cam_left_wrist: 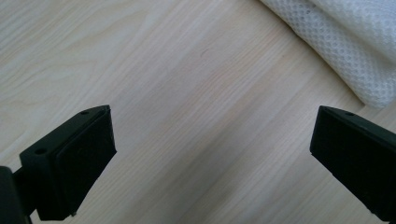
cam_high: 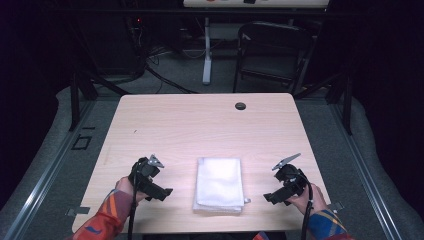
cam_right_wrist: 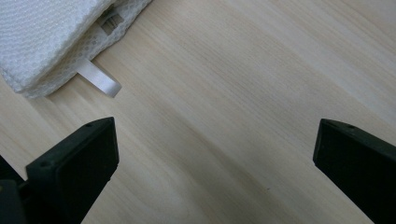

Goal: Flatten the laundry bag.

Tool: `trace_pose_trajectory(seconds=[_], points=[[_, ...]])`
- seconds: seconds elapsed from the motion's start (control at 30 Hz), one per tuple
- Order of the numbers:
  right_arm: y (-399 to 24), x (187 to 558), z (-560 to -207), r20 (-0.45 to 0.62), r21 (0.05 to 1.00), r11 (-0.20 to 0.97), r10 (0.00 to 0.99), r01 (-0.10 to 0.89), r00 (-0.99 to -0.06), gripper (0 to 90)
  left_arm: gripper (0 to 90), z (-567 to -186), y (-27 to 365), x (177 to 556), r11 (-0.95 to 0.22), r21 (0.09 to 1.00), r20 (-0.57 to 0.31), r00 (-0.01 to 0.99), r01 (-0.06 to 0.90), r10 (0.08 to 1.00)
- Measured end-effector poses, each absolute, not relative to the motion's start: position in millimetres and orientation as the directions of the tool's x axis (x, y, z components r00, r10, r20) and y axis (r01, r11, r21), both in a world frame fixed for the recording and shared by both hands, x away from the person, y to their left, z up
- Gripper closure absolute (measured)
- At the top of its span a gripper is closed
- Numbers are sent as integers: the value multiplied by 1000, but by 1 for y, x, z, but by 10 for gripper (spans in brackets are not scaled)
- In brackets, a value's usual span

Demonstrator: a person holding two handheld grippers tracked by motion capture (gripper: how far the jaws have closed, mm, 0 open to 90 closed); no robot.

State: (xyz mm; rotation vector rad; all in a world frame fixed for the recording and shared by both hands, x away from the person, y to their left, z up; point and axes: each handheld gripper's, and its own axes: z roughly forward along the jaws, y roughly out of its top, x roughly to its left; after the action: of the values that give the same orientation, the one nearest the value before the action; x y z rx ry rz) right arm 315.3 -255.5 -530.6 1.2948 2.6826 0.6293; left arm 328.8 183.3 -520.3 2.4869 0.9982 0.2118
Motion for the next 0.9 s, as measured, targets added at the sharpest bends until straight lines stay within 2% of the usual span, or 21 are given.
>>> trace_pose_trajectory(seconds=[0.43, 0.9], points=[[-252, 312, -531, 90, 395, 578, 749, 714, -656, 2, 0, -520, 152, 327, -680, 474, -17, 778, 559, 628], [-249, 315, -532, 89, 369, 589, 748, 719, -658, 4, 0, -520, 149, 322, -682, 475, -44, 789, 556, 613]])
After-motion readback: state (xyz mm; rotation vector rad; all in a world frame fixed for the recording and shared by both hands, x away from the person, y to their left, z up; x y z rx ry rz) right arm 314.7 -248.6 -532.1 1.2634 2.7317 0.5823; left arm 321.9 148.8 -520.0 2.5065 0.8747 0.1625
